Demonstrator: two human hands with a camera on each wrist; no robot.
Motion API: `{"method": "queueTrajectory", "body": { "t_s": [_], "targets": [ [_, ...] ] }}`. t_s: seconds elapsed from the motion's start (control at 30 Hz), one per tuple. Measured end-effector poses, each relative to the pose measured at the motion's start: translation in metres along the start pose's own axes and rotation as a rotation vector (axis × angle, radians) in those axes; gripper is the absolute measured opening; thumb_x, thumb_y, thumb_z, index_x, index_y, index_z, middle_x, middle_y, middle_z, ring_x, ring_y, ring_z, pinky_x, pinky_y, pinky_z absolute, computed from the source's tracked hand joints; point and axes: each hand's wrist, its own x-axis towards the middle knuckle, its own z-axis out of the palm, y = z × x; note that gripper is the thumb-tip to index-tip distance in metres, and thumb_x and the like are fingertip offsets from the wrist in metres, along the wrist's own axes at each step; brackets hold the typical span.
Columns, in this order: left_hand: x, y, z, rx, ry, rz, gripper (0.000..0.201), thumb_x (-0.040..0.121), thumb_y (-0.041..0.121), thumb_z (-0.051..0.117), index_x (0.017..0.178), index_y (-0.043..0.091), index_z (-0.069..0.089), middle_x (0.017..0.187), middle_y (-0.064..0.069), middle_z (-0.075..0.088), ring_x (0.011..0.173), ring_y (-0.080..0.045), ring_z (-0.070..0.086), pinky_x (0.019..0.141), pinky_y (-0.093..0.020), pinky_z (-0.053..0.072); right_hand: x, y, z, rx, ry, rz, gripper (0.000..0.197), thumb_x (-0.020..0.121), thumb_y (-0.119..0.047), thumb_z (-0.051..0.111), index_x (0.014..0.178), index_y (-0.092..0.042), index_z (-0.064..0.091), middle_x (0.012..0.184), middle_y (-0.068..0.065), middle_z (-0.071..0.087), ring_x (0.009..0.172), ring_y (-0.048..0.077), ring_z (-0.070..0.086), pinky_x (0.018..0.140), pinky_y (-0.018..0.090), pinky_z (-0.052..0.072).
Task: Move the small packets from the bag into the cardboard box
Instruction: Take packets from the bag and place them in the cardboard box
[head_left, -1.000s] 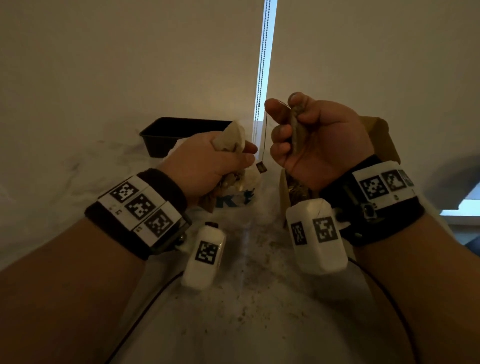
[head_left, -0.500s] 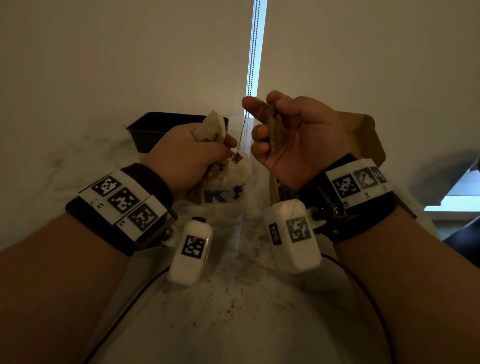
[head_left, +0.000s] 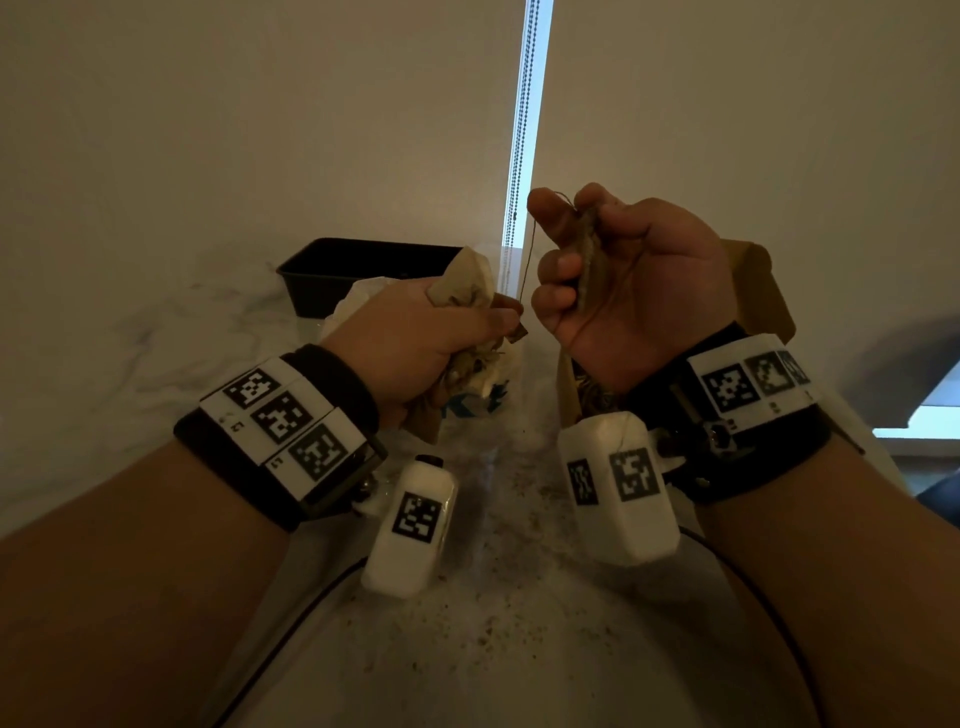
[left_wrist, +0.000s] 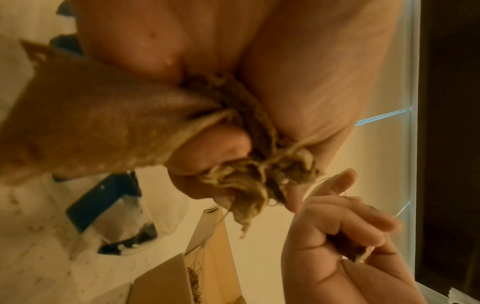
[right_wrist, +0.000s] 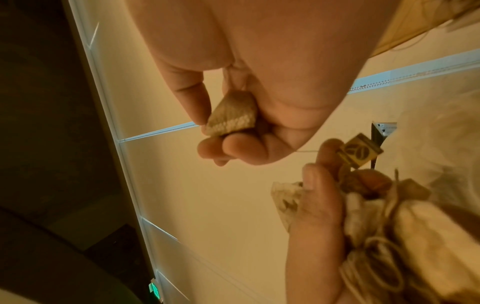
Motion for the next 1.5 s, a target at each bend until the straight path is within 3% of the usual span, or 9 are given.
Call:
{"method": "queueTrajectory", "body": {
  "t_s": [0.07, 0.17, 0.27, 0.5, 0.73, 0.9, 1.1, 1.3, 1.5],
  "targets": [
    [0.001, -0.002, 0.001, 0.054, -0.026, 0.032, 0.036, 0.083, 0.038, 0.077, 0.107, 0.011, 0.074, 0.104, -0.022, 0.073, 0.102, -0.043, 0.068, 0.094, -0.059, 0.054, 0.000, -0.001, 0.000, 0.011, -0.009, 0.002, 0.011, 0.078, -0.018, 0.044, 0.085, -0.017, 0.052, 0.094, 0.003, 0.069, 0.052, 0.013, 0.053, 0.050, 0.023, 0.041],
    [0.004, -0.005, 0.003, 0.208, 0.015, 0.084, 0.030, 0.087, 0.038, 0.073, 0.098, 0.011, 0.073, 0.075, -0.003, 0.071, 0.071, -0.019, 0.068, 0.076, -0.041, 0.058, 0.000, 0.000, 0.001, 0.023, -0.015, 0.014, 0.011, 0.081, -0.021, 0.044, 0.085, -0.018, 0.053, 0.094, 0.003, 0.069, 0.052, 0.012, 0.053, 0.050, 0.022, 0.041],
    [0.004, -0.006, 0.005, 0.241, 0.048, 0.098, 0.031, 0.089, 0.037, 0.071, 0.090, 0.006, 0.069, 0.055, 0.007, 0.056, 0.050, -0.007, 0.052, 0.062, -0.033, 0.045, 0.000, 0.001, 0.002, 0.035, -0.032, 0.013, 0.011, 0.081, -0.021, 0.044, 0.085, -0.018, 0.053, 0.094, 0.003, 0.069, 0.052, 0.012, 0.053, 0.049, 0.022, 0.041],
    [0.003, -0.001, 0.003, 0.301, 0.101, 0.162, 0.029, 0.094, 0.033, 0.065, 0.073, 0.014, 0.063, 0.056, 0.007, 0.057, 0.052, -0.007, 0.054, 0.057, -0.027, 0.048, 0.000, -0.003, 0.000, 0.035, -0.036, -0.006, 0.012, 0.081, -0.021, 0.045, 0.087, -0.017, 0.055, 0.095, 0.003, 0.068, 0.053, 0.011, 0.054, 0.049, 0.023, 0.042],
    [0.008, 0.016, -0.038, 0.133, 0.508, 0.194, 0.030, 0.091, 0.042, 0.065, 0.085, 0.013, 0.068, 0.061, 0.003, 0.064, 0.048, -0.011, 0.056, 0.050, -0.030, 0.048, 0.007, -0.008, -0.014, -0.245, 0.060, 0.074, 0.019, 0.088, -0.015, 0.052, 0.104, -0.012, 0.061, 0.078, 0.003, 0.062, 0.062, 0.015, 0.058, 0.053, 0.026, 0.048],
    [0.006, 0.023, -0.055, 0.091, 0.644, 0.312, 0.033, 0.093, 0.035, 0.065, 0.095, 0.002, 0.066, 0.072, -0.013, 0.067, 0.046, -0.010, 0.058, 0.044, -0.025, 0.049, 0.010, 0.005, -0.022, -0.543, 0.106, 0.184, 0.026, 0.093, -0.009, 0.054, 0.117, -0.006, 0.064, 0.081, 0.006, 0.066, 0.069, 0.019, 0.064, 0.058, 0.031, 0.051],
    [0.006, 0.019, -0.050, 0.205, 0.577, 0.352, 0.028, 0.096, 0.030, 0.064, 0.087, 0.004, 0.064, 0.070, -0.012, 0.065, 0.045, -0.006, 0.056, 0.042, -0.020, 0.044, 0.005, 0.007, -0.020, -0.621, -0.108, 0.310, 0.026, 0.091, -0.003, 0.050, 0.109, -0.006, 0.068, 0.076, 0.009, 0.063, 0.069, 0.021, 0.062, 0.057, 0.029, 0.052],
    [0.007, 0.013, -0.046, 0.467, 0.430, 0.302, 0.033, 0.093, 0.032, 0.065, 0.078, 0.003, 0.062, 0.063, -0.014, 0.058, 0.044, -0.010, 0.047, 0.042, -0.021, 0.039, -0.002, -0.009, -0.015, -0.337, -0.360, 0.175, 0.028, 0.077, -0.015, 0.063, 0.103, -0.011, 0.072, 0.079, 0.008, 0.063, 0.070, 0.023, 0.061, 0.060, 0.033, 0.050],
    [0.003, 0.014, -0.035, 0.592, 0.210, 0.305, 0.031, 0.092, 0.033, 0.067, 0.079, 0.005, 0.066, 0.066, -0.002, 0.061, 0.054, -0.004, 0.051, 0.051, -0.012, 0.039, 0.001, -0.015, -0.014, -0.193, -0.210, 0.039, 0.030, 0.086, -0.024, 0.048, 0.106, -0.018, 0.070, 0.082, 0.001, 0.063, 0.070, 0.017, 0.059, 0.061, 0.030, 0.050]
  ]
}}
